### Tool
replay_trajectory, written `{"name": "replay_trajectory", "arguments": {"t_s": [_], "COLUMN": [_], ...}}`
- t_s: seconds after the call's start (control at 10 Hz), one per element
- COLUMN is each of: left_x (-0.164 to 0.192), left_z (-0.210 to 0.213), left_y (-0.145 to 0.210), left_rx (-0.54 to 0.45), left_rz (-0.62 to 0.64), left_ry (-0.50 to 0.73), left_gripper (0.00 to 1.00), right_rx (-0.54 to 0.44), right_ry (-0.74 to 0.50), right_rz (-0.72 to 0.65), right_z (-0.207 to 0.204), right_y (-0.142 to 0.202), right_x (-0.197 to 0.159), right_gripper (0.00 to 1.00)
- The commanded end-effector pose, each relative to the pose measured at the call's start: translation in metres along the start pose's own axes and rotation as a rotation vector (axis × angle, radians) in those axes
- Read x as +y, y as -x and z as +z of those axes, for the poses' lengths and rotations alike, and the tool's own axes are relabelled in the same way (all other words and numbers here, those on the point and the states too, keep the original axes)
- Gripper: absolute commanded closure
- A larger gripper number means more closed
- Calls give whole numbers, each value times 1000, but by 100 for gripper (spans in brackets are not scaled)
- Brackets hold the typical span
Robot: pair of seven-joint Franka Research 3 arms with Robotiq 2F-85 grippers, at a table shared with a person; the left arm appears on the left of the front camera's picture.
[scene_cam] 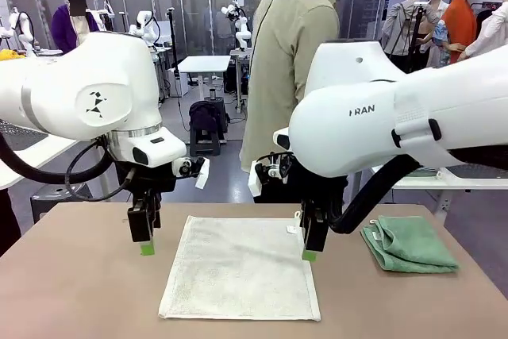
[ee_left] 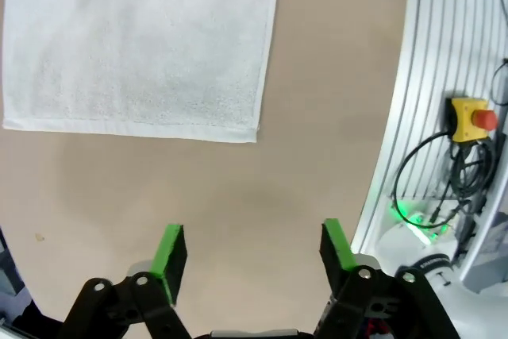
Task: Fold the towels and place them in the basket.
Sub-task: When a person lays out a Towel with hook on the table, fold it in half twice.
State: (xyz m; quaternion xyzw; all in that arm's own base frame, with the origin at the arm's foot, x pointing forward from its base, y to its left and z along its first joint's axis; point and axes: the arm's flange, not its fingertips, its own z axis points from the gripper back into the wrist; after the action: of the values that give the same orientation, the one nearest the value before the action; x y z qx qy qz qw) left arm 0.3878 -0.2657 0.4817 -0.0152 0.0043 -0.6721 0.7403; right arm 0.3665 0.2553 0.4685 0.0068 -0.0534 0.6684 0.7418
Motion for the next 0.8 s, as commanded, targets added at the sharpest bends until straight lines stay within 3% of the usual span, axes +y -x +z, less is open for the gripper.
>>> {"name": "replay_trajectory", "arguments": {"t_s": [0.0,0.2,0.4,0.7], "left_x": [-20,-24,-26,-40], "left_z": [-11,-35,-63,-106], "left_y": [15,23,28,10], "left_rx": [-42,-51,-69,-71], "left_rz": [-50,-71,-118,-150], "left_ry": [-25,-10,28,27], "left_gripper": [0,0,0,0], "right_rx": [-9,5,-13,10], "right_ry": [-36,-48,-77,-85], "right_rz": [14,-23,24,43], "right_z": [-16,-38,-60,-93], "right_y": [8,16,22,15], "right_x": [16,25,34,41], "right_gripper": [0,0,0,0]}}
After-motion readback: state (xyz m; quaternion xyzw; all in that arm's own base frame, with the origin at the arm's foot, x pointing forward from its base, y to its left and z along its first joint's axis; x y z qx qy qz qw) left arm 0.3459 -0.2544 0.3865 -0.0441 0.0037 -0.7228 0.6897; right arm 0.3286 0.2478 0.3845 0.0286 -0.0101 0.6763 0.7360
